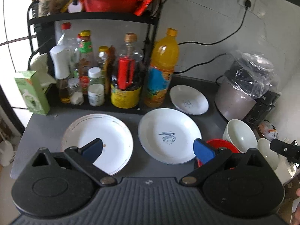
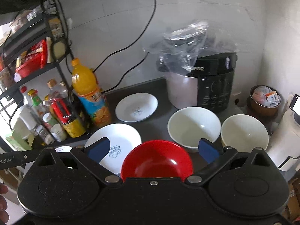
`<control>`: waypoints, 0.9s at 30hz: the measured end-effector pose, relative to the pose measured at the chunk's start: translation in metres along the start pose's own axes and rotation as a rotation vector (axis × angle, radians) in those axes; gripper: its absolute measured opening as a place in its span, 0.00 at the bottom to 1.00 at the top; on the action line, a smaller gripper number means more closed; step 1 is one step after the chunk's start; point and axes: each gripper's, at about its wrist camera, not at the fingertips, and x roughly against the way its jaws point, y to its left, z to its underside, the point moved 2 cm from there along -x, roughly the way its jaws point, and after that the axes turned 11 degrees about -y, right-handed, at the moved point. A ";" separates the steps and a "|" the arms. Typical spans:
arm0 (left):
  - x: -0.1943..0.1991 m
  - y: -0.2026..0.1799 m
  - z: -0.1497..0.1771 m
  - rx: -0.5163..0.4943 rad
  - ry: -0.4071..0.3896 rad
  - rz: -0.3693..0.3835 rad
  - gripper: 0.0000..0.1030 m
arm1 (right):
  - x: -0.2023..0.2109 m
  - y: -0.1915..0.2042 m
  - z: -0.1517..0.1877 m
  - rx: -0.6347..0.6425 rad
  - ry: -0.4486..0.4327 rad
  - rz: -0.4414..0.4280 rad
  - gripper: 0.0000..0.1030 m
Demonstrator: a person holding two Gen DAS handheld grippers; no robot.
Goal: Organize plates and bowls
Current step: 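Move both grippers toward the cream bowl beside the rice cooker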
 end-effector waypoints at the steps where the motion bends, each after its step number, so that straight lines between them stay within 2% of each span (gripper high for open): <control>1: -0.002 -0.004 -0.001 -0.011 -0.004 0.007 0.99 | -0.002 -0.004 0.000 -0.006 0.002 0.007 0.95; 8: -0.032 -0.040 -0.004 -0.061 0.004 0.054 0.98 | -0.019 -0.043 0.000 -0.043 0.004 0.045 0.85; 12: -0.054 -0.073 -0.007 -0.077 0.013 0.088 0.97 | -0.036 -0.073 -0.001 -0.085 0.029 0.051 0.78; 17: -0.078 -0.118 -0.014 -0.113 0.018 0.107 0.96 | -0.059 -0.105 -0.006 -0.119 0.056 0.052 0.76; 19: -0.088 -0.136 -0.016 -0.129 0.021 0.126 0.95 | -0.069 -0.116 -0.006 -0.138 0.074 0.052 0.70; 22: -0.105 -0.162 -0.017 -0.155 0.042 0.137 0.87 | -0.082 -0.132 -0.004 -0.158 0.102 0.045 0.65; 27: -0.137 -0.197 -0.013 -0.161 0.109 0.152 0.82 | -0.103 -0.151 0.000 -0.191 0.160 0.030 0.57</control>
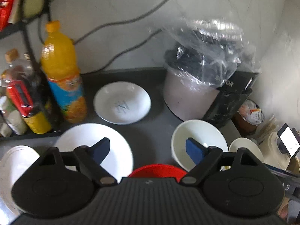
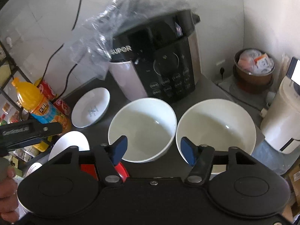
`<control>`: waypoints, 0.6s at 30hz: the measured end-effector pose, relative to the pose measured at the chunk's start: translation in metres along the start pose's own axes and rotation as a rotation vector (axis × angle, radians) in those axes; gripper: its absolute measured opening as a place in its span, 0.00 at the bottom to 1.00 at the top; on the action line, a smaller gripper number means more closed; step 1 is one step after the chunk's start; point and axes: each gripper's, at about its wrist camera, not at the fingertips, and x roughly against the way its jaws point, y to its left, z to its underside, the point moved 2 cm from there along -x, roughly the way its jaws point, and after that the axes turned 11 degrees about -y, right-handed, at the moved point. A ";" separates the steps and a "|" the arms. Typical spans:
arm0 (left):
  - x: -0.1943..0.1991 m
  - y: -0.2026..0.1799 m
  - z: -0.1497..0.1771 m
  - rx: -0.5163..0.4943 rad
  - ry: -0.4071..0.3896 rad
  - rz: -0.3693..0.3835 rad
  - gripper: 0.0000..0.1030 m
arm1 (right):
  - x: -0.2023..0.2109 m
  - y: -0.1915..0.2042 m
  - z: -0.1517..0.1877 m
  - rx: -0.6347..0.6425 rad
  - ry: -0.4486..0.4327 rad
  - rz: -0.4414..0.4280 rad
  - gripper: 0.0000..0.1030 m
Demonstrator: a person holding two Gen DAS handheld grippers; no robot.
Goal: Organize plates and bowls
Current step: 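Move both grippers toward the cream bowl beside the rice cooker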
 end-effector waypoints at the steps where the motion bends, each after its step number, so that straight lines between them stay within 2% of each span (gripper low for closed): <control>1: -0.007 -0.004 0.000 0.004 0.018 0.000 0.78 | -0.003 -0.002 0.000 -0.002 0.009 -0.006 0.56; 7: -0.041 -0.025 0.001 0.007 0.074 0.013 0.68 | -0.020 -0.021 -0.002 -0.039 0.054 -0.041 0.41; 18: -0.091 -0.038 0.010 -0.005 0.158 0.015 0.49 | -0.050 -0.029 0.004 -0.050 0.155 -0.119 0.32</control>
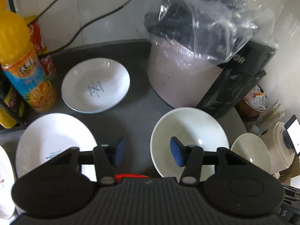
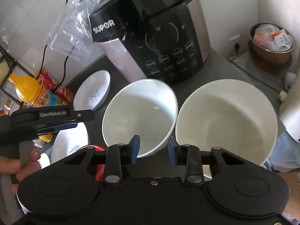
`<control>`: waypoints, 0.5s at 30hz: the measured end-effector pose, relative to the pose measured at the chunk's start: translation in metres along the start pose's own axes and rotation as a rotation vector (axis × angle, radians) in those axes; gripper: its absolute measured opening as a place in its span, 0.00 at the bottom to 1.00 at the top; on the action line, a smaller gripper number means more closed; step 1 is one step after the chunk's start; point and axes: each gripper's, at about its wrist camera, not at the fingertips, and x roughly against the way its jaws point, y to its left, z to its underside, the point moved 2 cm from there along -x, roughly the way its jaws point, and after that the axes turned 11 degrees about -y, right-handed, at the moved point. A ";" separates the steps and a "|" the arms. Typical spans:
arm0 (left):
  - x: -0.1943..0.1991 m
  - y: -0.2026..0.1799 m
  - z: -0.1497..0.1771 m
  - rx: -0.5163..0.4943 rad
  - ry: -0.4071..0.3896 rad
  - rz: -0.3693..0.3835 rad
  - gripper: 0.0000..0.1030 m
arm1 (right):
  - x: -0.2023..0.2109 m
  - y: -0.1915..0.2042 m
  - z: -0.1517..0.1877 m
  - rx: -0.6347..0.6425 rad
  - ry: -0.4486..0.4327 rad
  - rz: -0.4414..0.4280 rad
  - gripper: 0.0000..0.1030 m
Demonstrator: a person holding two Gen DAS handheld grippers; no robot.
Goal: Organize plates and bowls
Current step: 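Move both grippers toward the cream bowl beside the rice cooker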
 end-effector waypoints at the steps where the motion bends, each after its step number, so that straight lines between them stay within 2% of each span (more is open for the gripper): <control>1: -0.003 0.000 0.001 -0.003 0.007 0.003 0.49 | -0.002 0.001 0.000 0.009 0.007 -0.005 0.32; 5: -0.014 0.001 0.006 -0.024 0.031 -0.013 0.47 | -0.013 -0.001 0.002 0.017 0.050 -0.012 0.32; 11: -0.034 0.002 0.011 0.000 0.064 -0.016 0.45 | -0.028 -0.004 0.006 0.012 0.118 -0.037 0.29; 15: -0.048 0.000 0.014 0.005 0.099 -0.017 0.37 | -0.037 -0.002 0.009 0.014 0.155 -0.046 0.29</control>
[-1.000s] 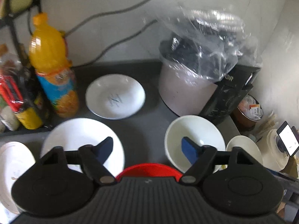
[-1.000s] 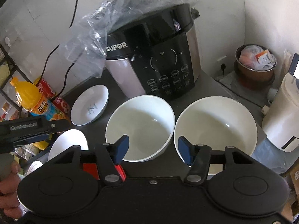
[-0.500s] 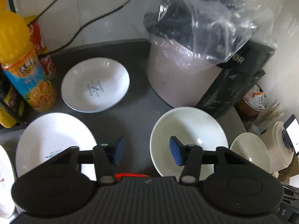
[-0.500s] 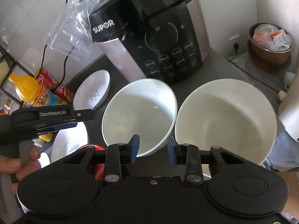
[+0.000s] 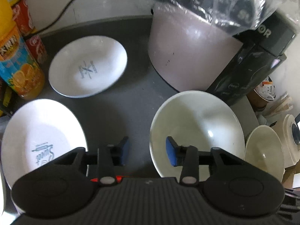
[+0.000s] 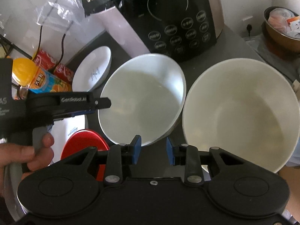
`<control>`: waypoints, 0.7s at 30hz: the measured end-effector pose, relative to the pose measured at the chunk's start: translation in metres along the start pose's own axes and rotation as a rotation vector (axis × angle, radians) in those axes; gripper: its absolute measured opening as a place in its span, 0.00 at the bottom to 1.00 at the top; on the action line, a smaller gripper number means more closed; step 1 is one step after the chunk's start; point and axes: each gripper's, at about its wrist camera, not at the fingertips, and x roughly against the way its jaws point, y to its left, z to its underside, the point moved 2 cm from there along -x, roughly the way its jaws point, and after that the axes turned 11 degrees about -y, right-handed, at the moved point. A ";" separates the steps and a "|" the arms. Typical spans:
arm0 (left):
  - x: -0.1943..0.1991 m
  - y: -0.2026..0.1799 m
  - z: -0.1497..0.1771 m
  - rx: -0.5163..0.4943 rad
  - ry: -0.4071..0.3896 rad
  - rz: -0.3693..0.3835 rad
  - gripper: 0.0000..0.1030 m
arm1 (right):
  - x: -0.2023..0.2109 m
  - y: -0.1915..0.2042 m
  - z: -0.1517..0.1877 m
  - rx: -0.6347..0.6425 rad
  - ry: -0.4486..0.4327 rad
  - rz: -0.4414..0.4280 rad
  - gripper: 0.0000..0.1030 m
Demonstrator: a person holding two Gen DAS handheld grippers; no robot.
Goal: Organize plates and bowls
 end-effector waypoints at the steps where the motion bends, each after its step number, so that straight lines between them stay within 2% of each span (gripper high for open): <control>1: -0.003 -0.001 0.000 -0.002 0.002 -0.004 0.36 | -0.002 0.001 0.000 0.006 0.007 -0.006 0.29; 5: -0.014 -0.002 -0.003 -0.003 0.017 -0.026 0.30 | -0.010 0.003 0.000 0.015 0.017 -0.007 0.33; 12: -0.027 0.000 -0.003 0.038 0.052 -0.053 0.29 | -0.020 -0.004 -0.009 -0.016 0.043 -0.002 0.33; 14: -0.030 -0.001 -0.003 0.046 0.060 -0.049 0.18 | -0.025 -0.003 -0.009 -0.010 0.049 0.004 0.33; 19: -0.033 -0.003 -0.001 0.041 0.064 -0.051 0.09 | -0.032 0.003 -0.011 0.046 0.033 0.023 0.30; 21: -0.032 -0.006 0.000 0.026 0.057 -0.065 0.09 | -0.031 0.003 -0.012 0.062 0.019 0.031 0.29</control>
